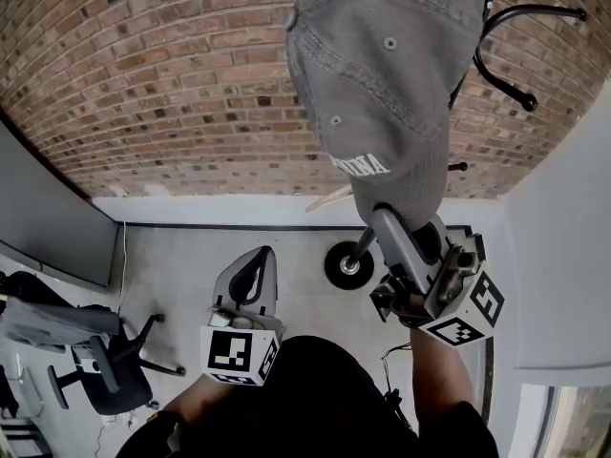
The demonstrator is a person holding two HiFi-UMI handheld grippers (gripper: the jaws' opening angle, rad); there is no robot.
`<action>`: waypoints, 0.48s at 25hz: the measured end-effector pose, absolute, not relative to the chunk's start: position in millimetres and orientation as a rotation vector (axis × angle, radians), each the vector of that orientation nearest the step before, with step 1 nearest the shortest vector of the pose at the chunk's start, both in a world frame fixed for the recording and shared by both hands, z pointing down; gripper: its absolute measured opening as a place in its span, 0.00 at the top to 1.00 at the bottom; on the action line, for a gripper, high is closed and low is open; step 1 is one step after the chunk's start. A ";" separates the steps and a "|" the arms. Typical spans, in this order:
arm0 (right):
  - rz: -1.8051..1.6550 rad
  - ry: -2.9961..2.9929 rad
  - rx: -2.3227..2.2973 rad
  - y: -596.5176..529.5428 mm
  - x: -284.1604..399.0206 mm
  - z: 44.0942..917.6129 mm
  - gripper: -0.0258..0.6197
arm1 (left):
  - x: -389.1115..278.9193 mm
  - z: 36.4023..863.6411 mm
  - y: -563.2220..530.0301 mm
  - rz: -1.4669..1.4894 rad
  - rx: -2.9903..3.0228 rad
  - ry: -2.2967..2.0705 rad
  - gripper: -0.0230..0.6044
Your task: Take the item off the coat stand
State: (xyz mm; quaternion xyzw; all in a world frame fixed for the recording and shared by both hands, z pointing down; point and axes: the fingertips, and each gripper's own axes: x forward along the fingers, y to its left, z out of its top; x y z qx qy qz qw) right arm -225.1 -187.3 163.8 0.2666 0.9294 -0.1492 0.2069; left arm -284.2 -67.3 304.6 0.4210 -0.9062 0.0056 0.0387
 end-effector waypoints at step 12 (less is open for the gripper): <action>-0.171 2.559 0.679 -144.1 -238.2 97.8 0.91 | -307.1 299.5 -30.6 -0.067 1.320 -2.789 0.92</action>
